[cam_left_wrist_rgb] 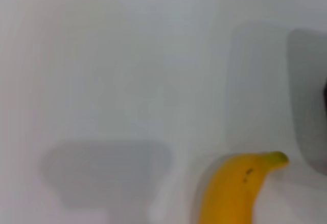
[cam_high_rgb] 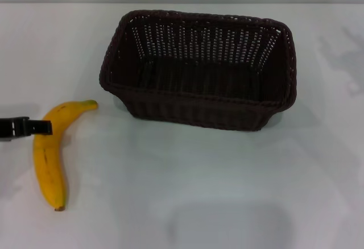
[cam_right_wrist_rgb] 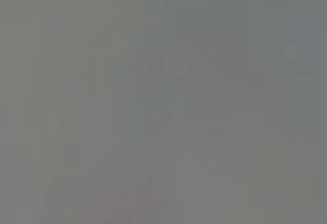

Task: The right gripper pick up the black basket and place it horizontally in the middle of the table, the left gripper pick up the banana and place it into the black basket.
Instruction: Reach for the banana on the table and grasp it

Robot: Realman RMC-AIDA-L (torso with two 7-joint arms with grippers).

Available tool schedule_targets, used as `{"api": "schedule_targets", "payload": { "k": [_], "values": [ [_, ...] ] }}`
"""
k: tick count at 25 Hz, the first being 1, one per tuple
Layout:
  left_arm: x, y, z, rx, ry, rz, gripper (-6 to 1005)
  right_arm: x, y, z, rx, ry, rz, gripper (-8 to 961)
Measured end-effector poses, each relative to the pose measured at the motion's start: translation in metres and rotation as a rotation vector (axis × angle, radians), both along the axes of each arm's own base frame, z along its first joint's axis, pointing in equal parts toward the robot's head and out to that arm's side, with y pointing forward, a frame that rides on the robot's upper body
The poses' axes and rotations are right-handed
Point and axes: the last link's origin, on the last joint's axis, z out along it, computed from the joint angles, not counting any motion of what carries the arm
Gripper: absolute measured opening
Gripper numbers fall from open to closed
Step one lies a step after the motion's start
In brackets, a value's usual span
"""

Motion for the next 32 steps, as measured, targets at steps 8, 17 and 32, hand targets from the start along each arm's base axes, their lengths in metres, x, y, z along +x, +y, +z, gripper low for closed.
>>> {"api": "schedule_targets", "payload": {
  "k": [8, 17, 32],
  "values": [
    [-0.011, 0.005, -0.008, 0.000, -0.004, 0.015, 882, 0.000, 0.001, -0.001, -0.003, 0.000, 0.000, 661],
    [-0.009, 0.010, -0.009, -0.002, 0.008, -0.010, 881, -0.001, 0.001, -0.002, -0.004, 0.003, 0.000, 661],
    [-0.013, 0.020, -0.020, -0.019, 0.015, -0.047, 882, 0.000, 0.001, -0.005, -0.011, 0.006, -0.004, 661]
  ]
}}
